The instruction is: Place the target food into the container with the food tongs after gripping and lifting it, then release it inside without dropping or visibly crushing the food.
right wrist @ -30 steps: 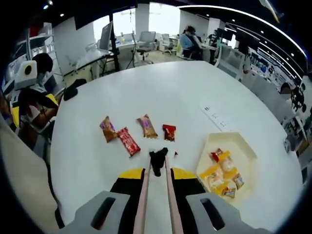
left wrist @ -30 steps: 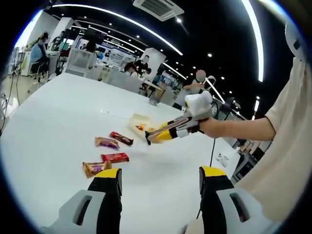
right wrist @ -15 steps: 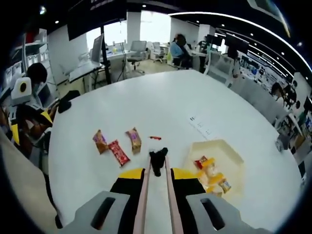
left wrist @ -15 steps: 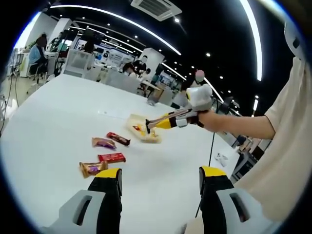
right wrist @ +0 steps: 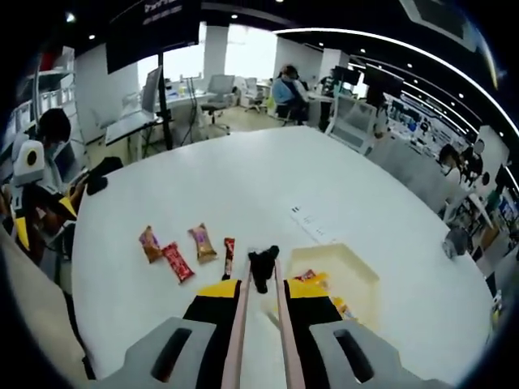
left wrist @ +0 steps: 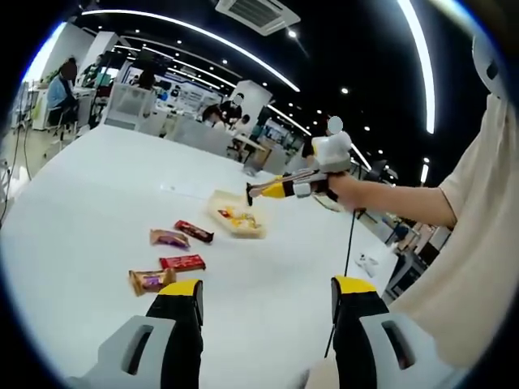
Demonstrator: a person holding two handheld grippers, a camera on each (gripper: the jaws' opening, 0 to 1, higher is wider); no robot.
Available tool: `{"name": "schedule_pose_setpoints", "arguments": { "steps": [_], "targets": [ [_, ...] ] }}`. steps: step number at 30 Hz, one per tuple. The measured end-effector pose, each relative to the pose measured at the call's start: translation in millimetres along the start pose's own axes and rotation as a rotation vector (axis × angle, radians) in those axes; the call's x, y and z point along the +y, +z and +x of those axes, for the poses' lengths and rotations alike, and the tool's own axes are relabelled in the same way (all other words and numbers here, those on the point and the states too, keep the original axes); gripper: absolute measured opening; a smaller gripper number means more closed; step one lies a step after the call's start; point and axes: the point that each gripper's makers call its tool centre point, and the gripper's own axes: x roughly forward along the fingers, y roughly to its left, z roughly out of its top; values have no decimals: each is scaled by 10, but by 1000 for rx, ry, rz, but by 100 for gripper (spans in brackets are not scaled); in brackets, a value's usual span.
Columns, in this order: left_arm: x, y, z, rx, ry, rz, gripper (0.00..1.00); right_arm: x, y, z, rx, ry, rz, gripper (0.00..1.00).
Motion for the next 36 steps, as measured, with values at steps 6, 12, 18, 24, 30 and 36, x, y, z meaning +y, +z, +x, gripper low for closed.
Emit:
{"name": "schedule_pose_setpoints", "arguments": {
  "steps": [6,12,18,24,30,36],
  "targets": [
    [-5,-10,8,4,-3,-4,63,-177,7,11,-1,-28,11,20],
    [23,-11,22,10,-3,-6,63,-363,41,-32,-7,-59,22,20],
    [29,65,79,7,-15,2,63,-506,74,-44,-9,-85,29,20],
    [-10,84,195,24,-55,12,63,-721,90,-67,1,-128,44,20],
    [-53,93,259,45,-82,33,63,-883,109,-130,1,-158,47,20],
    [-41,99,267,47,-80,32,63,-993,125,-152,-3,-170,54,20]
  ]
}}
